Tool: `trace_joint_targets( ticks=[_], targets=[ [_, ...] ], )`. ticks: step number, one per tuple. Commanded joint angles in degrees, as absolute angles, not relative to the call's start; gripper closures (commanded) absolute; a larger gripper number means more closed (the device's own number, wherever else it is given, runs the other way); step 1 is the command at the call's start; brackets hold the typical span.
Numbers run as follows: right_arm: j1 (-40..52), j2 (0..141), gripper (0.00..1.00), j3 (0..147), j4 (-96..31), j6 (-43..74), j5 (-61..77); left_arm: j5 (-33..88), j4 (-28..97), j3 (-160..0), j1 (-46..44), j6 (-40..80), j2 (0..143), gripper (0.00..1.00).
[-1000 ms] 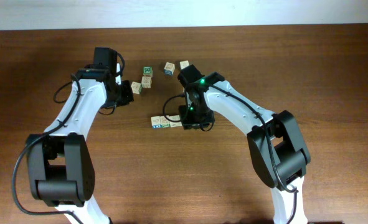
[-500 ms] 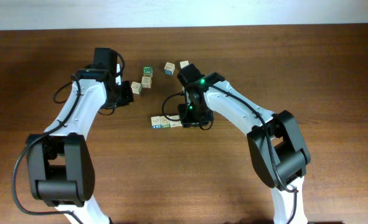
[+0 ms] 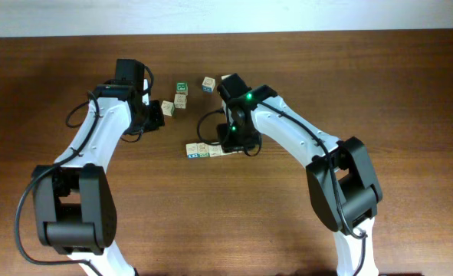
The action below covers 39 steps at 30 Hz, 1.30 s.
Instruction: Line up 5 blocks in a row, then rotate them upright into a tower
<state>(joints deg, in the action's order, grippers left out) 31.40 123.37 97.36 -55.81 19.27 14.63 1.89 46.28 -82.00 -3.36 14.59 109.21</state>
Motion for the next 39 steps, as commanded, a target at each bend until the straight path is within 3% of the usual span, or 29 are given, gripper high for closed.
trace_joint_targets(
  ticks=[1, 7, 14, 20, 26, 39],
  targets=[
    [31.9, 121.1, 0.66, 99.4, -53.7, 18.6, 14.5, 1.7, 46.4, -82.8, -3.2, 14.7, 109.7, 0.83],
    [36.2, 121.3, 0.66, 99.4, -48.6, 18.7, 14.3, 1.7, 46.8, -82.8, -3.2, 14.7, 109.7, 0.82],
    [41.7, 122.2, 0.65, 99.4, -38.8, 18.7, 0.8, 1.7, 46.6, -82.8, -3.1, 14.7, 109.7, 0.81],
    [42.0, 126.0, 0.64, 99.3, -32.3, 18.7, -0.7, 1.7, 44.9, -82.8, 2.3, 17.3, 109.7, 0.78],
    [42.0, 127.2, 0.64, 99.3, -32.3, 20.0, -0.7, 1.7, 44.9, -82.8, 6.4, 19.7, 109.7, 0.79],
    [42.8, 128.1, 0.65, 99.2, -34.5, 23.0, -0.8, 1.7, 45.8, -82.8, 6.5, 19.7, 109.7, 0.8]
  ],
)
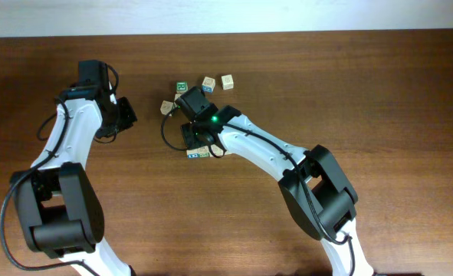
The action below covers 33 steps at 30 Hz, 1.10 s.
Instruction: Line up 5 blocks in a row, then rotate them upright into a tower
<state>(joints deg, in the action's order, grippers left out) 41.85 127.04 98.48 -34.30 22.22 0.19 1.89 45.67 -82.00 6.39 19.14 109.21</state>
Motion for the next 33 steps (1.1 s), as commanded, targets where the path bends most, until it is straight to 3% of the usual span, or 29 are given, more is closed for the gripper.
trace_joint_targets(
  ticks=[1, 19, 22, 26, 29, 33],
  targets=[
    [42.8, 128.2, 0.65, 99.2, -34.5, 23.0, -0.7, 1.7, 45.8, -82.8, 6.5, 19.7, 109.7, 0.8],
    [42.6, 128.6, 0.64, 101.0, -35.3, 24.2, -0.7, 1.7, 46.1, -82.8, 6.5, 19.7, 109.7, 0.8],
    [40.7, 126.4, 0.62, 109.2, -42.6, 23.2, -0.6, 1.7, 46.2, -82.8, 6.5, 19.7, 109.7, 0.83],
    [32.7, 125.9, 0.62, 125.6, -67.9, 22.7, 6.6, 8.4, 50.5, -82.5, 6.3, 20.4, 109.7, 0.86],
    [26.6, 126.5, 0.62, 123.0, -76.8, 20.1, 10.1, 9.2, 52.2, -80.8, 4.2, 20.4, 109.7, 0.86],
    [21.8, 126.8, 0.62, 113.7, -75.9, 19.9, 10.3, 9.2, 51.9, -78.5, -0.1, 21.7, 109.7, 0.87]
  ],
)
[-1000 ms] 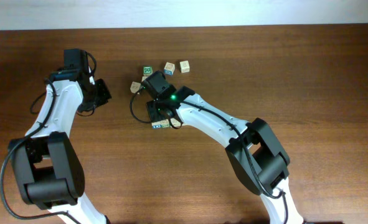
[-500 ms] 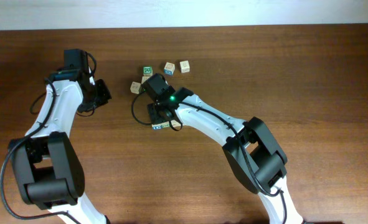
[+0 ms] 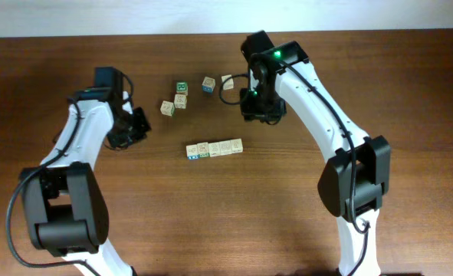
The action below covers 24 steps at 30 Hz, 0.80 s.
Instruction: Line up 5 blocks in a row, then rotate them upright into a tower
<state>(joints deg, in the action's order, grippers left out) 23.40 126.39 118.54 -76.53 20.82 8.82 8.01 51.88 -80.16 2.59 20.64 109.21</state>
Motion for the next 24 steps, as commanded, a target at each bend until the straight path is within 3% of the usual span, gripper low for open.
trace_joint_targets(
  ticks=[1, 9, 24],
  targets=[
    [21.3, 126.8, 0.62, 111.4, -74.6, 19.2, 11.1, 9.0, 51.6, -78.2, -1.5, 21.7, 109.7, 0.87],
    [21.4, 126.9, 0.62, 100.2, -62.5, 17.8, 20.9, 9.5, 50.7, -75.9, -7.1, 24.9, 110.7, 0.85],
    [22.6, 126.9, 0.62, 96.3, -59.6, 20.4, 20.4, 10.3, 48.1, -75.9, -10.8, 26.3, 114.0, 0.85]
  ],
)
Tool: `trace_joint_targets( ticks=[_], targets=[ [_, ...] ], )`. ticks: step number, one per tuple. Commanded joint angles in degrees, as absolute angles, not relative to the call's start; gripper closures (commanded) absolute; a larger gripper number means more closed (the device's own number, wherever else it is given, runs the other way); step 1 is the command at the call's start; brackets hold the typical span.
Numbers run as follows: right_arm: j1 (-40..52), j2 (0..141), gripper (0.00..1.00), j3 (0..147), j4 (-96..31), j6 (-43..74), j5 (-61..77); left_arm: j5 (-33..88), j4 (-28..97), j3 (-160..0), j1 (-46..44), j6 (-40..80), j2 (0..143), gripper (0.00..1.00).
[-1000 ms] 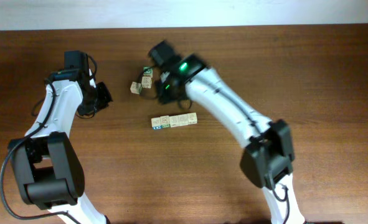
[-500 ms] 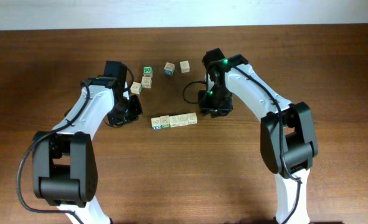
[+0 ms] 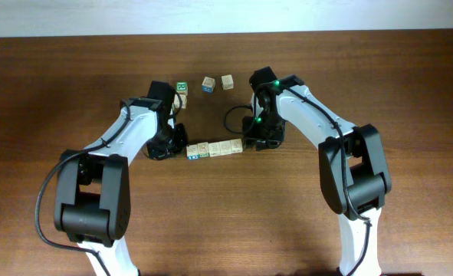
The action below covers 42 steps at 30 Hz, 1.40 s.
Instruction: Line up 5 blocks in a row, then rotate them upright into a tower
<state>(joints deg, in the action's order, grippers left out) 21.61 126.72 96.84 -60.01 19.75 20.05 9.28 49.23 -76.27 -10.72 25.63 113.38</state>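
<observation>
A short row of several wooden letter blocks (image 3: 214, 148) lies side by side in the middle of the table. My left gripper (image 3: 174, 144) is low at the row's left end, right beside the blue-and-green end block (image 3: 192, 151). My right gripper (image 3: 251, 140) is at the row's right end, beside the plain end block (image 3: 236, 145). From overhead the fingers of both are hidden under the wrists, so I cannot see whether either is open or touches a block.
Loose blocks lie behind the row: a green one (image 3: 182, 87), a tan one (image 3: 181, 100) just under it, a blue one (image 3: 208, 83) and a pale one (image 3: 227, 80). Both arms reach inward across the brown table (image 3: 410, 92).
My left gripper has come in from the left to the row's left end. My right gripper has come down from beside the loose blocks to the row's right end. The row has not shifted.
First my left gripper was by a loose block and my right at the row's right end. Then the left was far out left and the right over the row's left end. Then both stood clear of the row; now they flank it.
</observation>
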Motion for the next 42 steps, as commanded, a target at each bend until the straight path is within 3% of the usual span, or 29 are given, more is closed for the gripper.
trace_joint_targets(
  ticks=[1, 10, 21, 24, 26, 27, 30, 32, 34, 36, 38, 42],
  targets=[
    [22.9, 126.9, 0.63, 96.3, -59.5, 20.4, 20.4, 10.3, 47.9, -75.9, -10.8, 26.3, 114.0, 0.85],
    [24.1, 126.9, 0.66, 96.3, -59.3, 29.3, 20.4, 10.2, 43.2, -75.9, -10.8, 26.3, 114.0, 0.85],
    [23.8, 126.9, 0.66, 96.3, -59.5, 29.1, 18.6, 5.5, 44.7, -75.9, -10.7, 26.3, 114.0, 0.83],
    [22.1, 126.9, 0.75, 96.3, -60.1, 28.8, 18.6, 4.2, 45.0, -75.9, -10.6, 26.3, 114.0, 0.87],
    [20.1, 126.9, 0.85, 96.3, -60.9, 27.7, 18.7, 4.1, 45.1, -75.9, -10.0, 26.3, 114.0, 0.92],
    [18.6, 126.9, 0.94, 96.3, -61.3, 26.7, 19.1, 4.0, 45.0, -75.9, -9.4, 26.3, 114.0, 0.99],
    [14.9, 125.7, 0.96, 96.6, -61.3, 17.5, 26.2, 4.3, 45.5, -76.2, -7.9, 23.4, 113.8, 1.0],
    [11.3, 121.9, 0.96, 96.6, -61.8, 12.4, 30.7, 9.3, 47.5, -77.7, -6.7, 16.6, 113.2, 1.0],
    [6.5, 115.1, 0.95, 96.5, -63.8, 7.2, 36.4, 26.9, 49.3, -78.8, -5.1, 2.3, 112.5, 1.0],
    [4.8, 112.2, 0.95, 96.3, -65.5, 6.8, 38.7, 29.9, 50.7, -78.7, -4.6, -1.7, 112.5, 1.0],
    [5.5, 111.7, 0.96, 92.2, -63.0, 6.8, 41.8, 26.0, 50.7, -78.6, -4.4, -2.2, 112.5, 1.0],
    [5.7, 111.7, 0.96, 74.7, -40.0, 13.8, 53.5, 25.7, 50.7, -78.6, -4.3, 0.6, 112.5, 1.0]
  ],
)
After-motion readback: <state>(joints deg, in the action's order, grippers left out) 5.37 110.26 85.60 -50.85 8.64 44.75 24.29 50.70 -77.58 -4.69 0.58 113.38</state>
